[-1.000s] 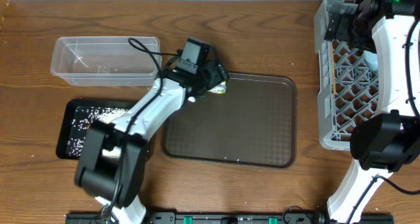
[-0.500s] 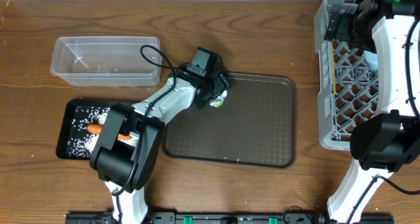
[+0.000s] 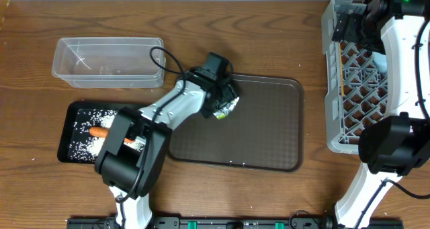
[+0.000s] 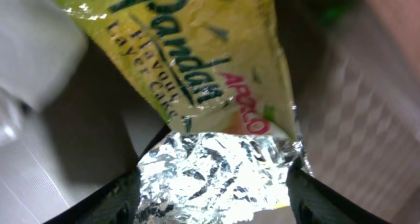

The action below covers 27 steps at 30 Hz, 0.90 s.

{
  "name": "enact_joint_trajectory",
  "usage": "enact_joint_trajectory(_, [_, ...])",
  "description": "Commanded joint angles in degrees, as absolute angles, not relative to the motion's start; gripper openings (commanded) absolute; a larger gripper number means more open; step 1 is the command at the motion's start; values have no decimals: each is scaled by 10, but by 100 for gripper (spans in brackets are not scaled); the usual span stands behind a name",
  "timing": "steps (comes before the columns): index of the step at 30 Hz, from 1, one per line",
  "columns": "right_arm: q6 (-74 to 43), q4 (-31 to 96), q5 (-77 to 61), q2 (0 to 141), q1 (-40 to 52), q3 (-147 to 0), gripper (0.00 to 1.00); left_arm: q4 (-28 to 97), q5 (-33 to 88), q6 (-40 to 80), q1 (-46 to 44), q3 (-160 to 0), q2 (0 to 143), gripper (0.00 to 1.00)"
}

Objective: Sort waste into correct bins and load items into the dishwasher rack
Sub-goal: 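Reach the left gripper to the foil snack wrapper and grasp it, then lift the foil wrapper with the left gripper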

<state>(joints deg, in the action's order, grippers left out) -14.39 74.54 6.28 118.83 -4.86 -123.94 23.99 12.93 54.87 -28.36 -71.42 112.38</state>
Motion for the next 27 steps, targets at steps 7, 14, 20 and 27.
enact_joint_trajectory(7, [-136, 746, 71, 1187, -52, -1240, 99, 293, 107, 525, -359, -715, 1158, 65])
enact_joint_trajectory(14, [-136, 746, 71, 1187, -52, -1240, 99, 334, 91, 506, -404, -715, 1163, 40])
enact_joint_trajectory(20, [-136, 746, 71, 1187, -52, -1240, 99, 351, 91, 506, -414, -715, 1163, 6])
enact_joint_trajectory(27, [-136, 746, 71, 1187, -52, -1240, 99, 367, 87, 506, -414, -715, 1152, 6])
